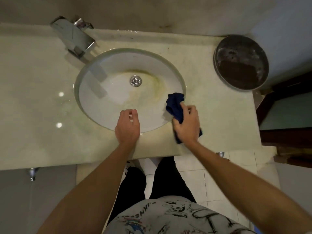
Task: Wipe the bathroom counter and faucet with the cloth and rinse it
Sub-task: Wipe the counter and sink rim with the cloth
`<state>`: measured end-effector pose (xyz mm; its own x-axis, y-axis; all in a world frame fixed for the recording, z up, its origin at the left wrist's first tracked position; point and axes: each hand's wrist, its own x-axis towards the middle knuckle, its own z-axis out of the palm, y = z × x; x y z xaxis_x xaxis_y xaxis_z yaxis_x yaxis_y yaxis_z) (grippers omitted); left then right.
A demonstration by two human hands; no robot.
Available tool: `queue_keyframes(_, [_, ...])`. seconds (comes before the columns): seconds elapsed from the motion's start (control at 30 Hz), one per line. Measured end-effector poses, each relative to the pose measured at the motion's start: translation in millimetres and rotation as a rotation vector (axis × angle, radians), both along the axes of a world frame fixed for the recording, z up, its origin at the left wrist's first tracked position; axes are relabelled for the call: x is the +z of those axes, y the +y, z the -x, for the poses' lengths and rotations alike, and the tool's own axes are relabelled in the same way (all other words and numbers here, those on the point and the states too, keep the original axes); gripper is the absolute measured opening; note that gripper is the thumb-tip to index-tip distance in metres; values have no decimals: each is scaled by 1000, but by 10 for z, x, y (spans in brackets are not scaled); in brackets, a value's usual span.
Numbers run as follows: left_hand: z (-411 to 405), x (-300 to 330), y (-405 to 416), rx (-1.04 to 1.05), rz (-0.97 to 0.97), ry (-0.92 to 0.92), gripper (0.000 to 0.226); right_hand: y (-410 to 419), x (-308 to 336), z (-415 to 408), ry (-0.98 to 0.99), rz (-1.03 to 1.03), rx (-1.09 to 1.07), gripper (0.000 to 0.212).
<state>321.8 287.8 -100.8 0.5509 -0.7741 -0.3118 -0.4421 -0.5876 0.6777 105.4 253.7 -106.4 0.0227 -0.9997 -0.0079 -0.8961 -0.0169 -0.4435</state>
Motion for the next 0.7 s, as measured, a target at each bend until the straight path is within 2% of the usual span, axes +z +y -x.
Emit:
queue_keyframes(0.1, [-108,114,-62,127,106,296,33,528,18,-808,-67,-49,-85,66])
queue_keyframes(0.2, [-369,26,-147,270,137,541,30,609,82,-1646,-194,-140,-38,61])
queue_keyframes(0.3, [-616,-73,-216,484,100,760,55,434,140,-1977,-413,-193,-54,63])
queue_keyframes(0.4, [-594,-25,-212,388,74,717,62,148,234,-1553,-547,-127,-191,59])
queue_keyframes(0.53, [-400,53,-183,248,-2,646,60,-226,420,-290,-382,27,-294,54])
queue_keyframes(0.63, [-356,60,-179,154,-69,556,61,-293,492,629,-226,55,-415,52])
queue_keyframes(0.7, [-330,61,-170,125,-87,528,60,-213,481,996,-200,51,-490,46])
